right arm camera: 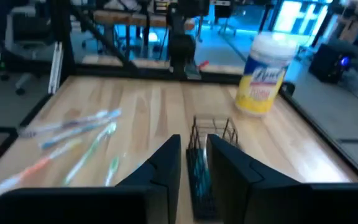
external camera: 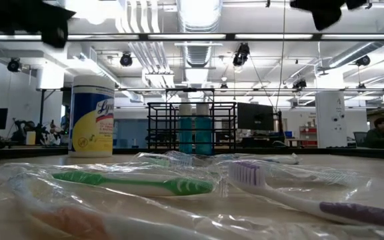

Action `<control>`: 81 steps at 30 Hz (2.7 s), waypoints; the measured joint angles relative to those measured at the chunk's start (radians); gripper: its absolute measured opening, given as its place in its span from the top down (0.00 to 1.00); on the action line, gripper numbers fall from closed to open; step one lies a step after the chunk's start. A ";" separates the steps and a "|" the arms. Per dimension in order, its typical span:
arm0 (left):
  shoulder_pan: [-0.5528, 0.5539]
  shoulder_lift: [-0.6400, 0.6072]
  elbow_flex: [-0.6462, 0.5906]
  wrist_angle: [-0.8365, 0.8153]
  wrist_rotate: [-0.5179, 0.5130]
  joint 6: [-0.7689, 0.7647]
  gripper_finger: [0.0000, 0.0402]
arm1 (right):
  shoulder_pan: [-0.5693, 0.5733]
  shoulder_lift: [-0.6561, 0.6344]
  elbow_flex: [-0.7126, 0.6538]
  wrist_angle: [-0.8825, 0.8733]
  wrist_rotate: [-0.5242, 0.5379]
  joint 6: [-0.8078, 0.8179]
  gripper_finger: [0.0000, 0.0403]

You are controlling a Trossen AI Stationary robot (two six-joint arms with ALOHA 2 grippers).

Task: Pick & Place toothbrushing station
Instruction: Put the top blue toothbrush into the mesh organizer

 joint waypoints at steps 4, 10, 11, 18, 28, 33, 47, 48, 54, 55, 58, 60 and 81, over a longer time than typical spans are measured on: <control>0.000 -0.056 -0.053 0.013 -0.109 -0.009 0.93 | 0.001 -0.027 -0.060 0.022 -0.005 0.009 0.74; 0.000 -0.061 -0.135 0.062 -0.154 0.033 0.77 | 0.000 -0.038 -0.106 0.021 -0.047 0.071 0.62; 0.001 -0.060 -0.154 0.102 -0.167 0.036 0.74 | 0.000 -0.037 -0.122 0.025 -0.047 0.070 0.61; 0.001 -0.054 -0.237 0.230 -0.237 0.071 0.57 | -0.051 -0.032 -0.193 0.024 -0.021 0.142 0.59; 0.001 -0.052 -0.241 0.227 -0.237 0.074 0.53 | -0.218 0.182 0.006 -0.307 -0.263 0.228 0.59; 0.001 -0.053 -0.225 0.232 -0.233 0.045 0.53 | -0.292 0.404 0.218 -0.607 -0.400 0.154 0.59; 0.001 -0.051 -0.228 0.181 -0.227 0.078 0.53 | -0.516 0.849 0.517 -0.828 -0.606 -0.194 0.40; 0.001 -0.051 -0.228 0.180 -0.227 0.078 0.53 | -0.526 0.871 0.517 -0.833 -0.619 -0.203 0.39; 0.001 -0.050 -0.228 0.172 -0.227 0.078 0.53 | -0.547 0.966 0.502 -0.813 -0.672 -0.233 0.37; 0.001 -0.050 -0.228 0.173 -0.227 0.077 0.53 | -0.546 0.974 0.501 -0.812 -0.672 -0.243 0.37; 0.001 -0.050 -0.228 0.173 -0.226 0.067 0.53 | -0.539 0.996 0.501 -0.813 -0.670 -0.253 0.40; 0.001 -0.050 -0.228 0.173 -0.222 0.062 0.53 | -0.531 1.001 0.499 -0.811 -0.663 -0.268 0.43; 0.001 -0.050 -0.229 0.245 -0.222 0.063 0.53 | -0.498 0.902 0.465 -0.915 -0.673 -0.263 0.95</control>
